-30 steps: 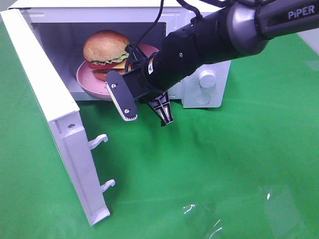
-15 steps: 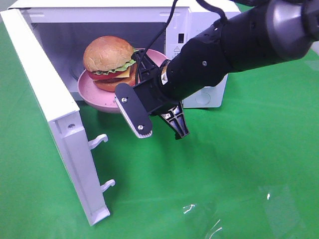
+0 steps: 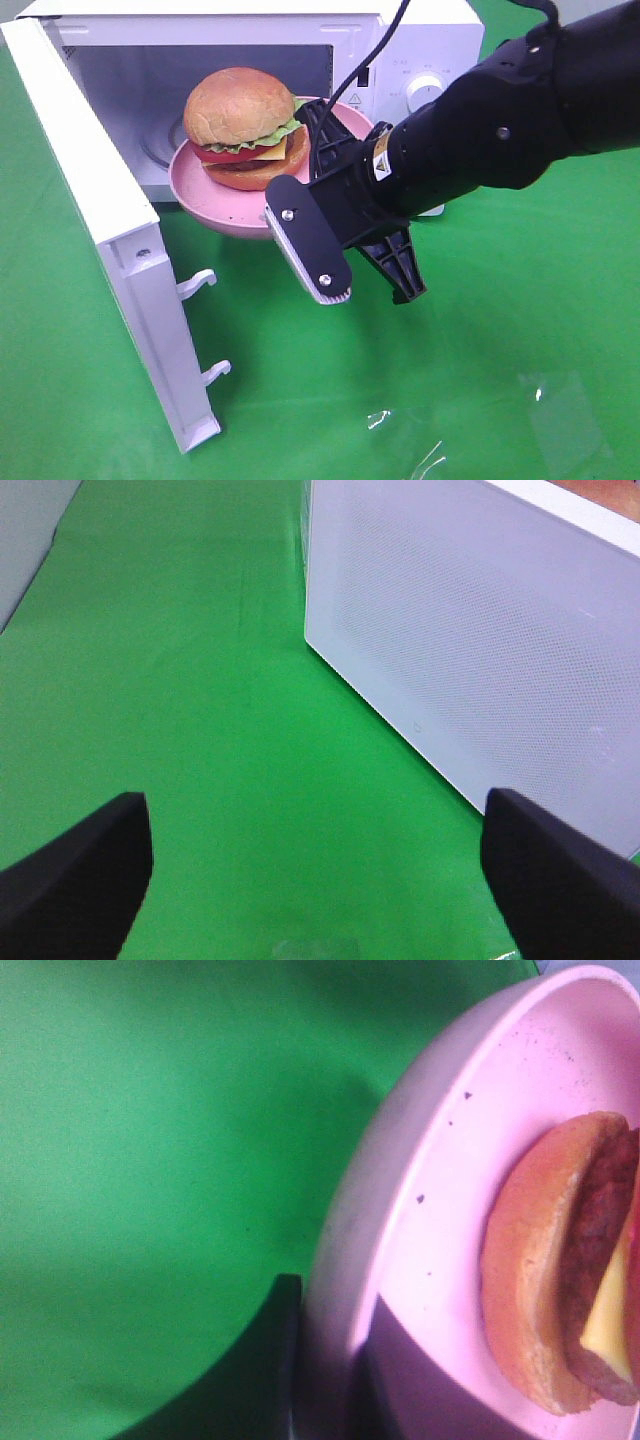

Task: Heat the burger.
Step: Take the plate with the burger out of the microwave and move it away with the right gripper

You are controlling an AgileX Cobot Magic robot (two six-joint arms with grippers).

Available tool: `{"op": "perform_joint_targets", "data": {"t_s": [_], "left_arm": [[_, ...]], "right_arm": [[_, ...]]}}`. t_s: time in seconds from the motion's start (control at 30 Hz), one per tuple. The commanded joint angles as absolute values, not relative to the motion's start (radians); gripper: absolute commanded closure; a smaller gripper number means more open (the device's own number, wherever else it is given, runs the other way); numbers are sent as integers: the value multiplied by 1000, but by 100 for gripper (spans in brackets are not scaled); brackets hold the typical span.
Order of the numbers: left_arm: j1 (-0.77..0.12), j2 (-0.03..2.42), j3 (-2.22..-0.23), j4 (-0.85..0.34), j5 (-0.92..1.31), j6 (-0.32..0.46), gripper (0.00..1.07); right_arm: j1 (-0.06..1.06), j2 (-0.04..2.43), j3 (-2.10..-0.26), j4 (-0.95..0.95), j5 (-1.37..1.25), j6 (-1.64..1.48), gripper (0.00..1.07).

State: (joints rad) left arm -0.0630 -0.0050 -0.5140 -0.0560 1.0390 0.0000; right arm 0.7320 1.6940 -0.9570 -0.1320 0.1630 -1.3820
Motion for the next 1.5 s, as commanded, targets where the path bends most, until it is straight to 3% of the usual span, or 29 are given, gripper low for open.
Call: {"op": "perform_joint_targets", "data": {"t_s": [0.03,0.7,1.17,1.5], "left_arm": [[-64,-23,-509,-52,1033,-5,25],[-64,-23,-509,-52,1033,-5,25],[-64,-23,-509,-52,1033,-5,25],[-64,-23,-509,-52,1033,-5,25]], "right_arm": [[733,1595,-906,-135,100,-1366,107],[733,1200,-622,-133,229,-1354,107],[733,994,-600,-165,398,-1271,107],[733,887,-600,-377,583,-931,107]]}}
